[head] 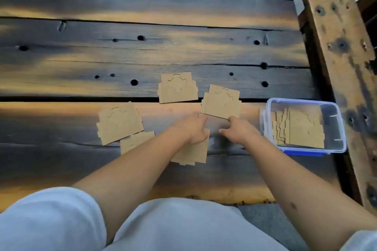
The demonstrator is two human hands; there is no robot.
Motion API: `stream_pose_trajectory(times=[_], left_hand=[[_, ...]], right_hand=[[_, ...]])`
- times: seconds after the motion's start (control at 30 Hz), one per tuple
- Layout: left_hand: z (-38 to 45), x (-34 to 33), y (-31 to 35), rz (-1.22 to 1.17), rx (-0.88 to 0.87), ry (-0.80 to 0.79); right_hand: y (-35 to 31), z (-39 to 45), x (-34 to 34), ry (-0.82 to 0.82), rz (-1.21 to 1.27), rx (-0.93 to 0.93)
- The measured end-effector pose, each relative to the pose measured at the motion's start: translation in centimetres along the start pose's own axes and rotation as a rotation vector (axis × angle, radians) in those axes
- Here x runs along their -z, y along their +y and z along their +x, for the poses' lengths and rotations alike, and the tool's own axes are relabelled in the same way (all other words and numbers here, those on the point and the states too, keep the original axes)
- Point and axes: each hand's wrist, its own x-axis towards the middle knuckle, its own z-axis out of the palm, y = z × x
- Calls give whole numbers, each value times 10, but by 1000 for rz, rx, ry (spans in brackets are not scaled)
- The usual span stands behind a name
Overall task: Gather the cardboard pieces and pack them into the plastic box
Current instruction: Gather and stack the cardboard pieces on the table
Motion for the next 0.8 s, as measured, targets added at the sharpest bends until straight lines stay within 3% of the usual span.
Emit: stream_pose_trajectory(times=[0.17, 0.4, 0.63, 0.8], left_hand=[[40, 12, 10, -29, 78, 33], [76, 1, 21, -424, 301, 27], [79, 5, 16, -642, 262, 122], [70, 6, 7, -794, 346, 195]], right_hand=[[9, 33, 17, 63, 67, -57], [5, 65, 12, 110, 233, -125], [-3, 68, 7, 216, 419, -212], [-4, 65, 12, 266, 483, -229]])
